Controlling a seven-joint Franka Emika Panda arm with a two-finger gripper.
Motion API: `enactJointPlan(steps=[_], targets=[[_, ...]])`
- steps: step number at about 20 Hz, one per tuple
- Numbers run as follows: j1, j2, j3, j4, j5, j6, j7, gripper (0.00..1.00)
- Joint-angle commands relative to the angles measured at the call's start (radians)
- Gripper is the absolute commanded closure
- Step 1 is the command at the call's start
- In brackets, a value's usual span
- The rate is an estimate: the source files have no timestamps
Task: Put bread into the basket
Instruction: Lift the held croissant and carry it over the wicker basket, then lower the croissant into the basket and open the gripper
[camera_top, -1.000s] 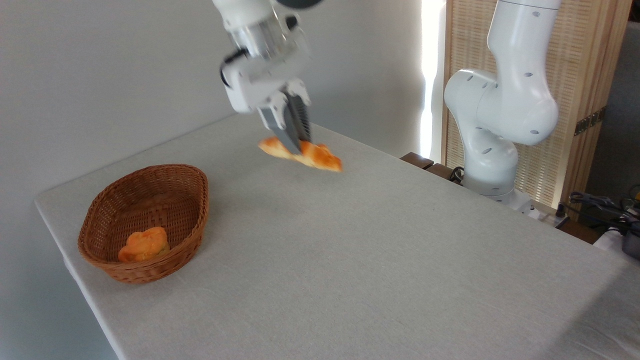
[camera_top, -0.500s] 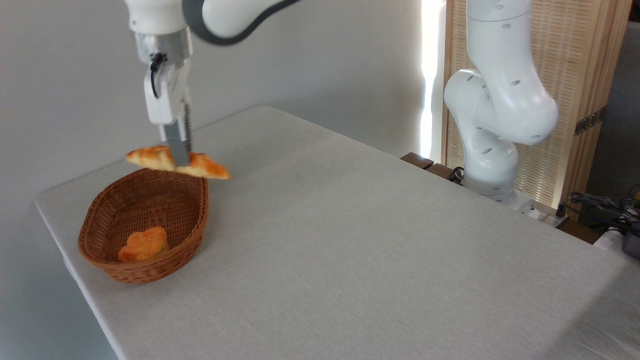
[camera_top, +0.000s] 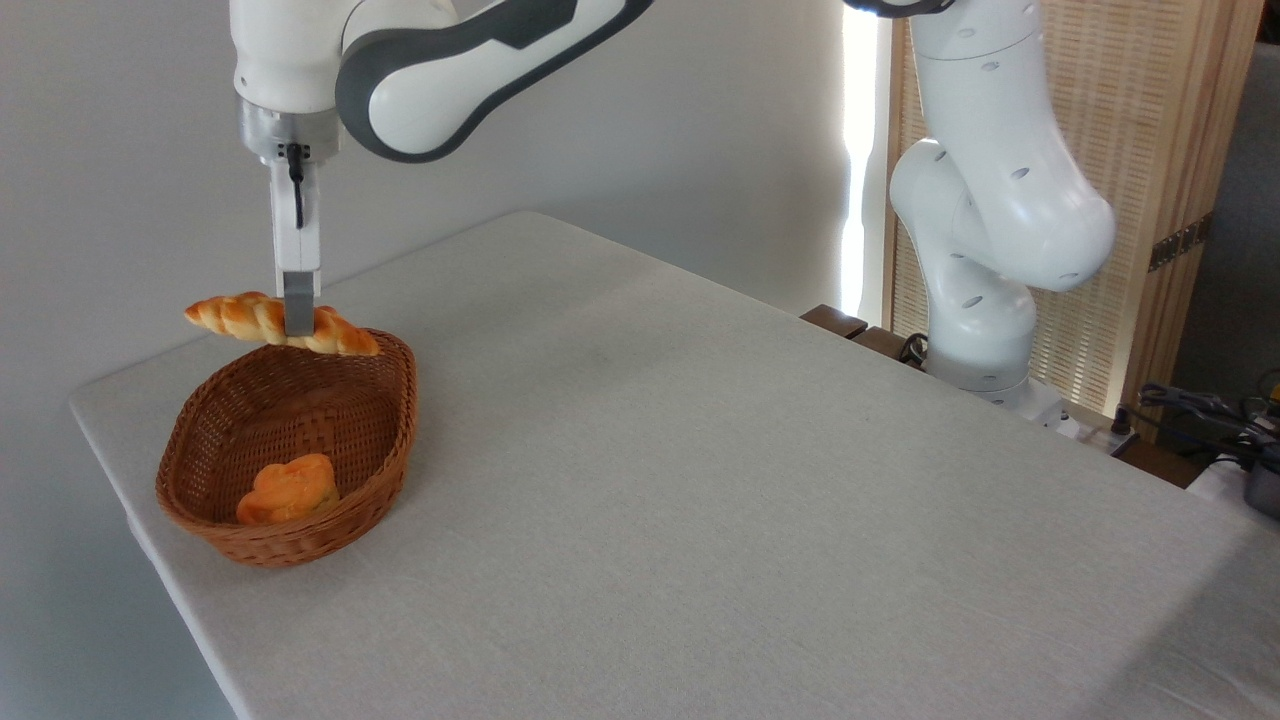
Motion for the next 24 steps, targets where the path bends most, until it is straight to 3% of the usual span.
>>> enactJointPlan(steps=[1,3,17,22,24], targets=[[-0.012,0.027,0.003,0.006,0.094,0.019,-0.003,0.0],[-0.012,0.035,0.003,0.005,0.122,0.019,0.008,0.0],[-0.012,0.026,0.009,-0.004,0.126,-0.006,0.031,0.0],[0.002,-0.046,0.05,0.013,0.125,-0.102,0.022,0.0],[0.005,-0.098,0.108,0.015,0.123,-0.185,0.018,0.0]])
